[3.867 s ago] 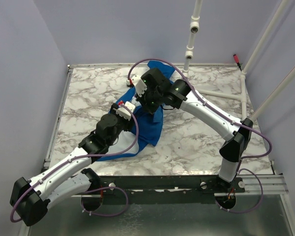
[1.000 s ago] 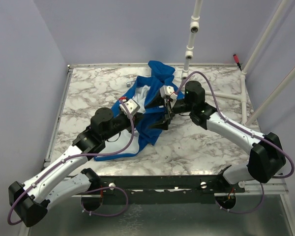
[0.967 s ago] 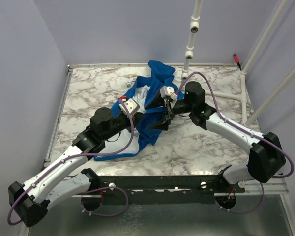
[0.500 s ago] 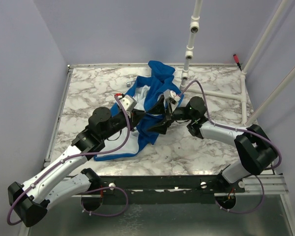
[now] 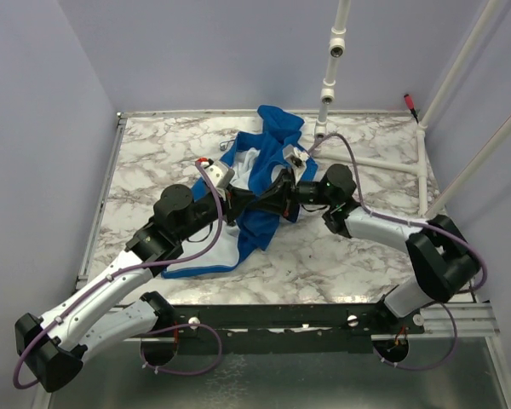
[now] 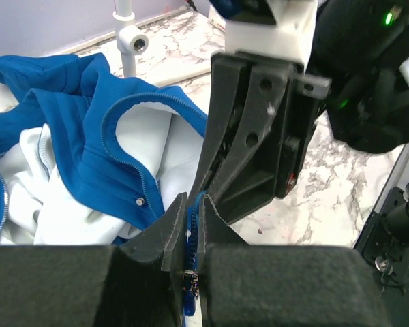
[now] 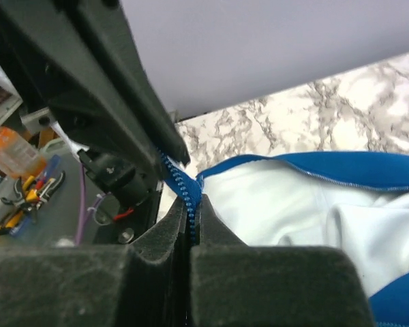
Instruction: Zip up the jacket
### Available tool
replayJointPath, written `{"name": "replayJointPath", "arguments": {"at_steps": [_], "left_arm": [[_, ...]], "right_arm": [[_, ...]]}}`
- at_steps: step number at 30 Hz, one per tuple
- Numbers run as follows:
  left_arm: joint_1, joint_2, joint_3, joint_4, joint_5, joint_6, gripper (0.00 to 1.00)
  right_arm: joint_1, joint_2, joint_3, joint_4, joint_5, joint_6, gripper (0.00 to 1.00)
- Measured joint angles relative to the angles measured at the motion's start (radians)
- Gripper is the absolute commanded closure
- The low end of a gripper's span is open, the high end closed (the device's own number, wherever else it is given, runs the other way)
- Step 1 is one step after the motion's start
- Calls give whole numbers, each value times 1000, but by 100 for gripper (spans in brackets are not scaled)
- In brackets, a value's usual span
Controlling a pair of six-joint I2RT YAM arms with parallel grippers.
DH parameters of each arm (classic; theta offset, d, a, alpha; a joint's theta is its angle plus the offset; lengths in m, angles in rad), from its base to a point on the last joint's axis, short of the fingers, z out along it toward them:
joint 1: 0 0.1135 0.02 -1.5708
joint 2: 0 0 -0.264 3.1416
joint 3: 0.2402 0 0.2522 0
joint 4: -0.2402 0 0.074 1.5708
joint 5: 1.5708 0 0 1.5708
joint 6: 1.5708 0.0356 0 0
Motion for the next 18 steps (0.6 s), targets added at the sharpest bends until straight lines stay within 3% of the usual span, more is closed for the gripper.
{"name": "replayJointPath", "arguments": {"at_steps": [3, 9, 12, 18], "left_arm": [[0, -3, 3, -6, 1, 31, 67], [5, -24, 30, -49, 44, 164, 34], [6, -23, 60, -97, 110, 238, 25], [7, -21, 148, -212, 183, 397, 22]], "right_arm": [[0, -87, 111, -365, 42, -117, 99], [-4, -207, 348, -1009, 113, -353, 99], [-3, -207, 411, -1242, 150, -431, 99], [13, -204, 487, -1662, 264, -545, 99]]}}
